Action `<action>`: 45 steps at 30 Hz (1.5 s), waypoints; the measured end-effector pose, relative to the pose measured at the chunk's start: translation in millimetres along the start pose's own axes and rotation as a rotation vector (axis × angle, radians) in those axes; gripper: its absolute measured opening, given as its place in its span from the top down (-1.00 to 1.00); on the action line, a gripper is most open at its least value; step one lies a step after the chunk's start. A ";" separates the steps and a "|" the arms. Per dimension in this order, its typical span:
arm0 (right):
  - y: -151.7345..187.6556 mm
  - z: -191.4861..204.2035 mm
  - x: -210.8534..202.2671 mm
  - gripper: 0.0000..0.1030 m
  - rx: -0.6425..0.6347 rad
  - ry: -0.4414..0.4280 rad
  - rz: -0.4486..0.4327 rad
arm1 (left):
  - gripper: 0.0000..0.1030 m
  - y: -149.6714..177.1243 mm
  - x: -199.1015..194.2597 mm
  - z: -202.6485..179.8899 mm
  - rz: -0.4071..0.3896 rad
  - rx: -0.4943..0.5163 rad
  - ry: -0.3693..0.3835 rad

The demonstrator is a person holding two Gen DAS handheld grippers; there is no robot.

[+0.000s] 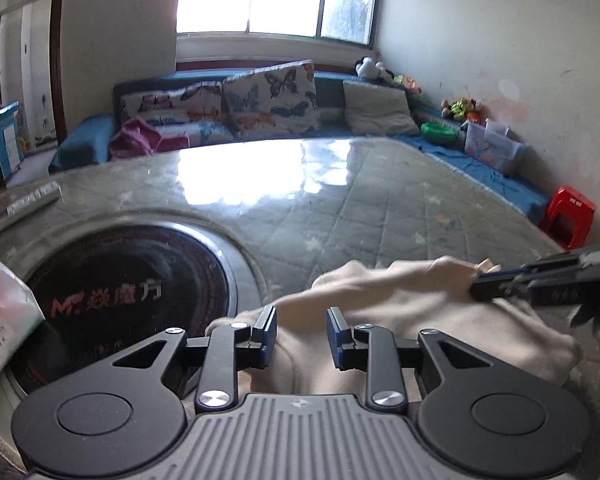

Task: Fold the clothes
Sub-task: 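Fold the shirt hem toward the collar with both grippers and lower it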

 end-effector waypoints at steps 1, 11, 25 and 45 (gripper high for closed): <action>-2.5 1.7 -2.5 0.65 -0.003 0.007 -0.005 | 0.42 0.0 1.7 1.0 0.006 -0.005 -0.001; -28.9 44.9 34.2 0.65 -0.121 -0.003 0.004 | 0.43 -10.2 26.7 -14.0 0.031 -0.027 0.078; -27.7 83.8 61.0 0.65 -0.258 0.008 0.022 | 0.41 -9.3 46.3 -6.2 0.050 -0.074 0.066; 11.4 115.3 -6.2 0.64 -0.378 -0.039 -0.045 | -0.02 33.1 -25.5 -25.5 0.008 -0.024 0.046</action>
Point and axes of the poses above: each gripper's, at about its wrist camera, not at the fingertips, and x roughly the way its jaws point, z to its left, y to its underside, the point moved 4 cm from there along x, roughly the way its jaws point, and after that the axes turned 1 degree about -x, right-handed, at the moved point
